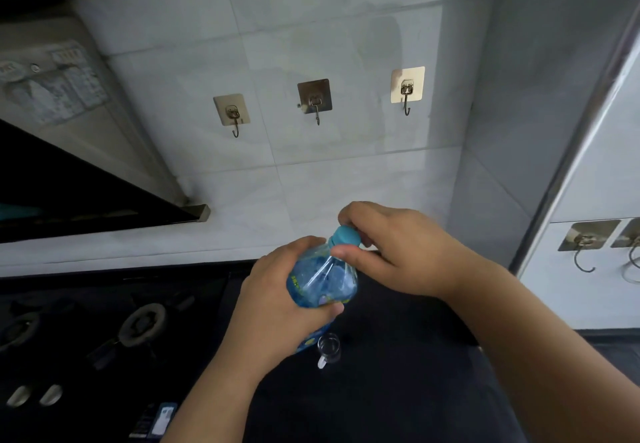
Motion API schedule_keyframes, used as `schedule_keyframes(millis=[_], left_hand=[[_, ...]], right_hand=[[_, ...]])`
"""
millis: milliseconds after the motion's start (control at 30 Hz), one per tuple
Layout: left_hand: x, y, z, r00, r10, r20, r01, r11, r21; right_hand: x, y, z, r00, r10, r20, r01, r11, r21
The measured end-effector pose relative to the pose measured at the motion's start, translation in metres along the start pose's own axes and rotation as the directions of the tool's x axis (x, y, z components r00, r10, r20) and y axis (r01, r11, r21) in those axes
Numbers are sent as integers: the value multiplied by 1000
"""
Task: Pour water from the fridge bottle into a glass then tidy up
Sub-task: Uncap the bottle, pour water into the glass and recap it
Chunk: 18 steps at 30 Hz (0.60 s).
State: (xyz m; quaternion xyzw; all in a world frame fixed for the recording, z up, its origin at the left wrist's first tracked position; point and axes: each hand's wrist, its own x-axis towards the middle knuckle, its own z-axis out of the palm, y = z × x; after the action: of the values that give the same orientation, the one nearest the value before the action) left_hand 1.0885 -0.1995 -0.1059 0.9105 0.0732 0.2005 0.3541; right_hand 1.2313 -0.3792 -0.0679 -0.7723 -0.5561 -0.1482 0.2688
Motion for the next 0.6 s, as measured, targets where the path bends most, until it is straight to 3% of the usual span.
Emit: schedule_keyframes(millis=[100, 167, 200, 300, 367, 400, 467, 533, 600], left_hand=[[-1, 9, 4, 997, 72, -38, -67, 992, 111], [1, 10, 7, 996, 69, -60, -51, 966, 254], [1, 7, 8, 997, 43, -61, -25, 965, 261], [1, -2, 1, 1000, -22, -1, 22, 998, 54], [2, 0, -4, 999, 17, 51, -15, 999, -32], [2, 5, -5, 997, 42, 65, -40, 999, -33], [2, 12, 0, 995, 92, 25, -93, 995, 44], [2, 12, 8, 998, 62, -29, -57, 986, 157], [-1, 8, 11, 998, 35, -49, -28, 990, 141]], right_hand=[[2, -9, 13, 975, 194, -111, -202, 977, -72], [6, -12, 13, 923, 378, -64, -384, 909, -162], [7, -12, 12, 915, 403, -19, -400, 900, -175], [7, -8, 6, 990, 144, -13, -144, 982, -119], [6, -6, 12, 992, 12, -123, -25, 995, -99], [6, -8, 16, 979, 20, -201, -37, 996, -83], [11, -20, 21, 935, 216, -280, -246, 966, -75], [16, -28, 19, 863, 480, -158, -499, 858, -122], [14, -24, 17, 870, 490, -60, -493, 852, -179]])
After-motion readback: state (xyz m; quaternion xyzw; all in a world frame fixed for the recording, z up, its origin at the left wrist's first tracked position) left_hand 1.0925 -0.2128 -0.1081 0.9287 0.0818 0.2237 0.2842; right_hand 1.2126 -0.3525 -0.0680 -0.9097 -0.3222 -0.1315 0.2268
